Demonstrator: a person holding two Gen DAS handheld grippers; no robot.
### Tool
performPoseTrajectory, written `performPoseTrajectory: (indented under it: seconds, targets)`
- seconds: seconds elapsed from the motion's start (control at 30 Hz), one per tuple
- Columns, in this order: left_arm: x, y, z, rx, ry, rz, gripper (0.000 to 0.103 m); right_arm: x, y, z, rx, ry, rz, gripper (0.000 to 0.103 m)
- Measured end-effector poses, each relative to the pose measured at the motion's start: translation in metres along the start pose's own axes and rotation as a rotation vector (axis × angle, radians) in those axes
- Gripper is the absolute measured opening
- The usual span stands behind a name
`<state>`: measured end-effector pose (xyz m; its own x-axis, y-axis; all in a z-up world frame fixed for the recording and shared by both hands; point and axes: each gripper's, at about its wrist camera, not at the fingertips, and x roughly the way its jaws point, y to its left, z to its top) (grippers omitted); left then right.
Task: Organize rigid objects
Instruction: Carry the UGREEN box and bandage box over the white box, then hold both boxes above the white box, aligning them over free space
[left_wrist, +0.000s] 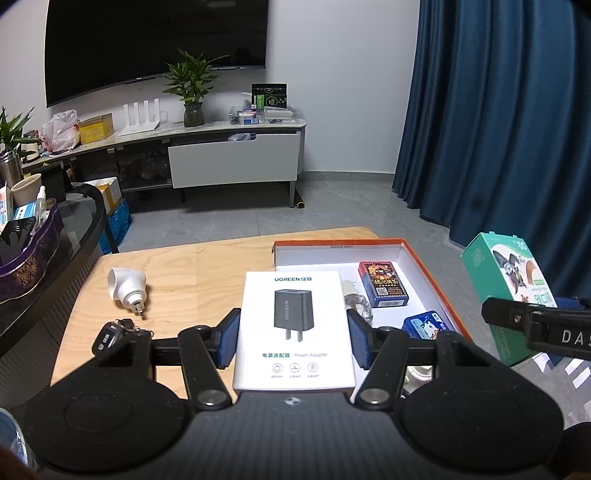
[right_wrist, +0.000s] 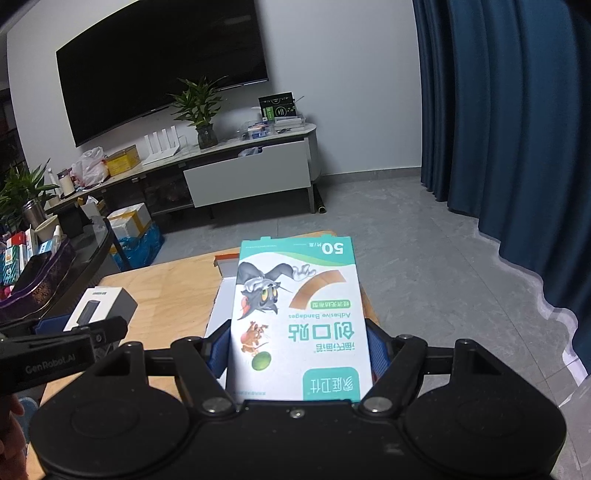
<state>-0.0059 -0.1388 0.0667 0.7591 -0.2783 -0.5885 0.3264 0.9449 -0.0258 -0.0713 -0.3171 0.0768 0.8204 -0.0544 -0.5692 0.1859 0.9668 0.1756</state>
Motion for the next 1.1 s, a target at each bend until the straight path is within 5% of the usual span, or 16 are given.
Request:
performPoseTrajectory:
  seconds: [0.67,1.1]
  targets:
    - [0.03,-0.027,0.017,0.025,0.017,-0.07,0.06,0.043,-0.004,0.02,-0.021,0.038,-0.012,0.085]
    - [0.043,-0.026,0.023,0.006,0.045,-0.034,0.06,0.071,0.008,0.032,-0.063,0.064,0.004,0.085]
